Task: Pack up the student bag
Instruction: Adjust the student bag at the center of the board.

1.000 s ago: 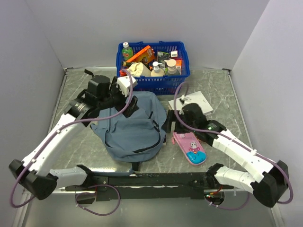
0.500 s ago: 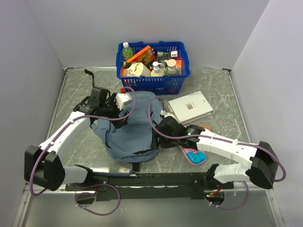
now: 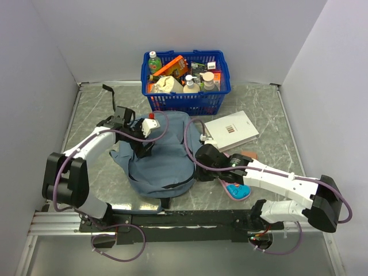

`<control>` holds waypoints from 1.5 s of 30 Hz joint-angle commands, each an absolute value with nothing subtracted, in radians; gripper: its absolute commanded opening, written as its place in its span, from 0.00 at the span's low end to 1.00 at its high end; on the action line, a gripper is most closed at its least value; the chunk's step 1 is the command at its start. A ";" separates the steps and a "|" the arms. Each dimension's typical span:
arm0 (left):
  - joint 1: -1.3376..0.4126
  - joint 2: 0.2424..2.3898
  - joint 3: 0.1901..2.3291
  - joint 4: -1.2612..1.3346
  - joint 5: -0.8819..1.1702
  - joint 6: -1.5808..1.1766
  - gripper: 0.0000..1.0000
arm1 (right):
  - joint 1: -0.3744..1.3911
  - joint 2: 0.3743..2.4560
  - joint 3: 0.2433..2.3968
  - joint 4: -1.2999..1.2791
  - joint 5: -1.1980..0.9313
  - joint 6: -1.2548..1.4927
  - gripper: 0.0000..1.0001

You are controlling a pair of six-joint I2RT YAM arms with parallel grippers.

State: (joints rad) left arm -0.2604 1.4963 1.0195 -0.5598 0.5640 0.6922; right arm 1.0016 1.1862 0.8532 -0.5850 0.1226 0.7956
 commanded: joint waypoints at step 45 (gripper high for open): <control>-0.175 1.043 0.873 -0.535 0.560 0.212 0.01 | 0.922 1.259 1.098 -0.656 0.257 0.649 0.00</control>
